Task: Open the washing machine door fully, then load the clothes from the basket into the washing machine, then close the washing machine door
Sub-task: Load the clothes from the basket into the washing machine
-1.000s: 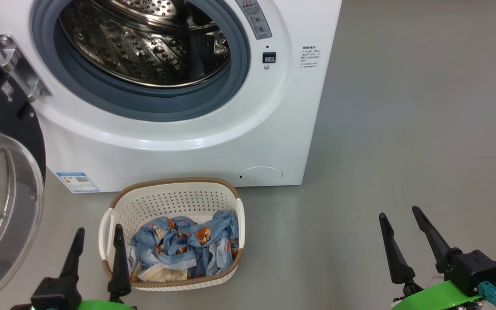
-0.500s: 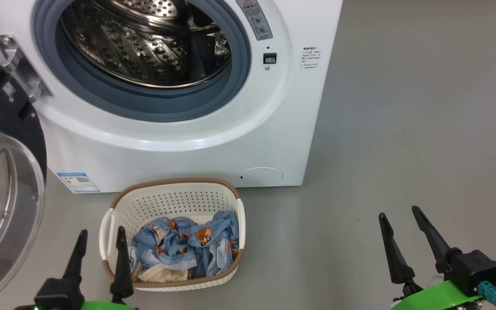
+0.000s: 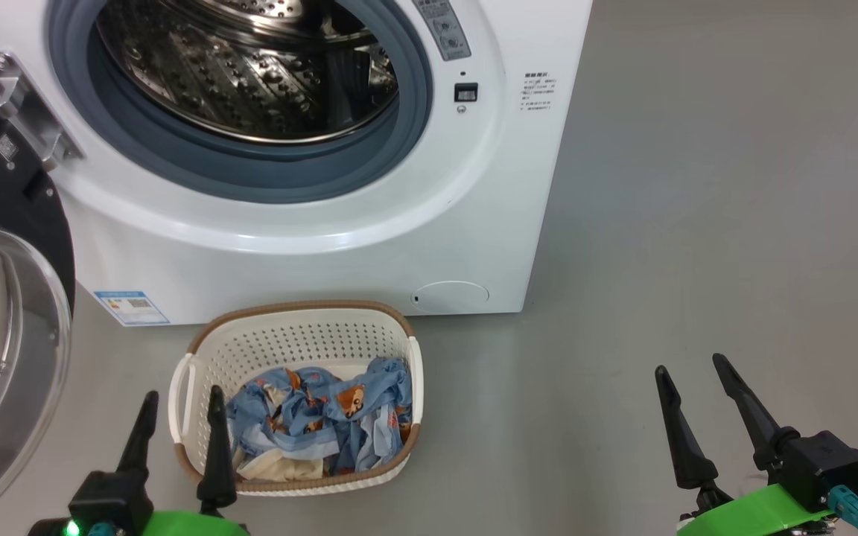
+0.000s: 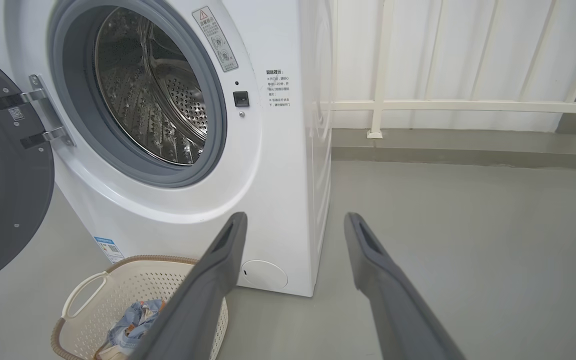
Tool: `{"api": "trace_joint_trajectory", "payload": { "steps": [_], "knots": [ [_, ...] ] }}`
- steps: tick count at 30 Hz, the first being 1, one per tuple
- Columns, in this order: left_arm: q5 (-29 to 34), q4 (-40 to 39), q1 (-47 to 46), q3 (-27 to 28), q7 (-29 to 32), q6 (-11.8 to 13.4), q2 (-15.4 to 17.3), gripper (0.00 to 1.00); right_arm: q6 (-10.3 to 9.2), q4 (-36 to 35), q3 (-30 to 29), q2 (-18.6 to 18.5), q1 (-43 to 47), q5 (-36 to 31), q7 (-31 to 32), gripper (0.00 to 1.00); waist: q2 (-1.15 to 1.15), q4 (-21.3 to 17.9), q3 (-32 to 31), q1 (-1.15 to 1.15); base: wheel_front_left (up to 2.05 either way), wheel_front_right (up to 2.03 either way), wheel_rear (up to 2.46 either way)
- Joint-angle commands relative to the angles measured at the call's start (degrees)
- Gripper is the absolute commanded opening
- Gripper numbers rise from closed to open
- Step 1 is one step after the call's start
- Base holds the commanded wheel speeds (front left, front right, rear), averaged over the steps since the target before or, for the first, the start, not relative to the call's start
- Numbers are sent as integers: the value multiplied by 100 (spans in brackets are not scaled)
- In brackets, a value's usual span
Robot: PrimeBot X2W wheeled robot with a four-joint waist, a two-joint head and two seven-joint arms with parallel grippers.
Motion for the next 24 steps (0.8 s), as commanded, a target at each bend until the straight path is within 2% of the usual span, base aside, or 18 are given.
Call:
{"api": "trace_joint_trajectory", "payload": {
  "steps": [1, 4, 9, 15, 24],
  "knots": [
    [-57, 5, -319, 121, -86, -22, 47, 100, 9, -189, 148, -16, -174, -23, -9, 100, 0, -10, 88, 0, 0, 0, 0],
    [-77, 181, -439, 61, -123, -69, 28, 100, 9, -232, 159, -16, -199, -26, -9, 100, 0, -21, 179, 0, 0, 0, 0],
    [-220, 959, -913, -168, -190, -316, -55, 100, 9, -334, 183, -16, -289, -32, -3, 100, 0, -71, 508, 0, 0, 0, 0],
    [-423, 2452, -1892, -437, -266, -640, -157, 100, 9, -484, 276, -16, -493, -45, 9, 100, 0, -201, 1090, 0, 0, 0, 0],
    [-832, 4720, -3494, -749, -238, -1189, -220, 100, 9, -568, 444, -16, -976, -31, -77, 100, 0, -610, 2122, 0, 0, 0, 0]
  ]
}}
